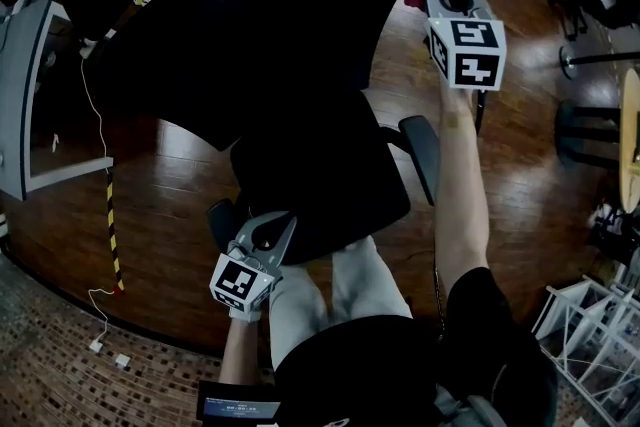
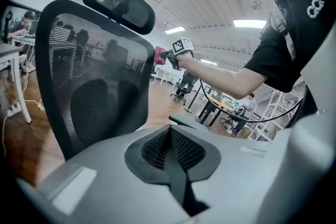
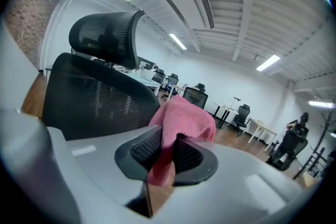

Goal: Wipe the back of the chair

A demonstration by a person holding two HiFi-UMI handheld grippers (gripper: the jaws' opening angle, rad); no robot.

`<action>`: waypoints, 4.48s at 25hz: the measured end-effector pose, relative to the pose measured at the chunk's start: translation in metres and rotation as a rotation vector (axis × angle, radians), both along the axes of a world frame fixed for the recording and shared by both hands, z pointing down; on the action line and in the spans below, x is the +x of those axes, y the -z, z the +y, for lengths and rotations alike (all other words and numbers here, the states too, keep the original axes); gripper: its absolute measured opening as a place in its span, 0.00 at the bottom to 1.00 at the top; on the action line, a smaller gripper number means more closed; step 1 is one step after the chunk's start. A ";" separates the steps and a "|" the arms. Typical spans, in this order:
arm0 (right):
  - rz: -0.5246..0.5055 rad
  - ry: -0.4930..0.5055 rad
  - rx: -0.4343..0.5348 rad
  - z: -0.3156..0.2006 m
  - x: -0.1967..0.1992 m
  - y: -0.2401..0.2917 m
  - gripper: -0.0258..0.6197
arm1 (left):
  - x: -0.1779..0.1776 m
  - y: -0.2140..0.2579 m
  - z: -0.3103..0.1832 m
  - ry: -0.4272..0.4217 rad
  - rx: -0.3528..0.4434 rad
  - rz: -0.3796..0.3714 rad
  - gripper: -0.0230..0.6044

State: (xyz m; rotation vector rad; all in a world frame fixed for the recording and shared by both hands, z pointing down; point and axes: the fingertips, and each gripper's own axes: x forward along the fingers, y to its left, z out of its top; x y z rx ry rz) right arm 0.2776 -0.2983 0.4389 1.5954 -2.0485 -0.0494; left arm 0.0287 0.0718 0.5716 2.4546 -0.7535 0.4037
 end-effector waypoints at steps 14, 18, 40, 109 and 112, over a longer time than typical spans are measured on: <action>0.145 0.337 -0.011 0.053 -0.214 -0.045 0.11 | -0.073 -0.008 0.025 0.109 -0.025 -0.011 0.02; 0.171 0.448 -0.008 0.079 -0.297 -0.059 0.11 | -0.104 -0.017 0.035 0.145 -0.042 -0.019 0.02; 0.130 0.788 -0.122 0.211 -0.428 -0.081 0.11 | -0.166 0.020 0.044 0.251 0.043 -0.038 0.02; -0.137 0.484 -0.266 0.299 -0.208 -0.006 0.11 | -0.033 0.176 -0.037 0.092 0.231 0.001 0.02; -0.138 0.485 -0.269 0.302 -0.209 -0.007 0.11 | -0.034 0.175 -0.036 0.092 0.229 0.001 0.02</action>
